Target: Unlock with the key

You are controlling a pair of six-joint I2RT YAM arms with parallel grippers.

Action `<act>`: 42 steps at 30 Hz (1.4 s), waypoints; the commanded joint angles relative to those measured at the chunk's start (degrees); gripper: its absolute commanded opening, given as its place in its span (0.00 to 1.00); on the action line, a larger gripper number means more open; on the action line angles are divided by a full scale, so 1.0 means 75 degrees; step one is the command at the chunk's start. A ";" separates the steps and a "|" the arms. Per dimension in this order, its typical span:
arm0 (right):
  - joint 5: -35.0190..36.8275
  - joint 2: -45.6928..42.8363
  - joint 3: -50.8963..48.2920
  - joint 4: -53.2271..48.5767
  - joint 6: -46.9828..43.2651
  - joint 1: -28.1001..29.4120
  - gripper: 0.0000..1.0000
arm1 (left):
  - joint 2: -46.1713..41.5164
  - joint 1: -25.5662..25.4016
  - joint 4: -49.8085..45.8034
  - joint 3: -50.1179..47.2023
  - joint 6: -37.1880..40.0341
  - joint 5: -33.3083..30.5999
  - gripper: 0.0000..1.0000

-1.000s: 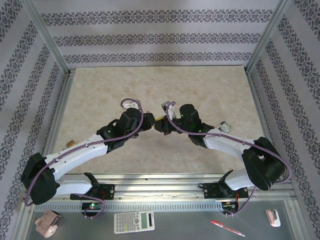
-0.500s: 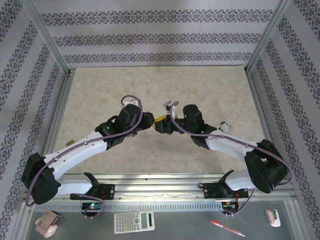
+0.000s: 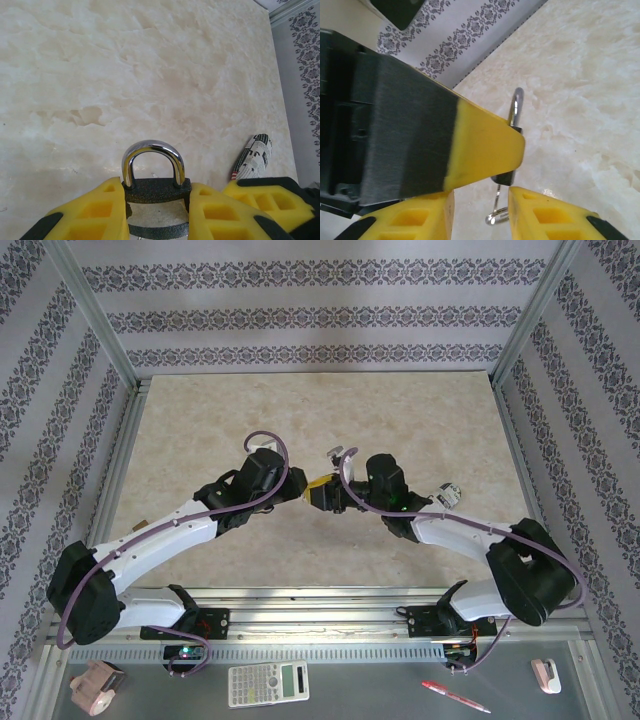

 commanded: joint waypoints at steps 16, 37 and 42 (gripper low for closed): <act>0.0074 0.0382 0.0031 0.0359 0.0069 0.0285 0.19 | -0.0105 0.0060 0.0022 0.0049 0.0116 0.0087 0.00; 0.0258 0.0380 0.0544 0.0462 0.0117 0.0203 0.00 | -0.0015 -0.0136 0.0062 -0.0135 0.0057 0.0196 0.00; 0.0429 0.0341 0.0657 0.0518 0.0087 0.0199 0.00 | 0.0071 -0.0311 0.0245 -0.0413 -0.0170 0.0185 0.00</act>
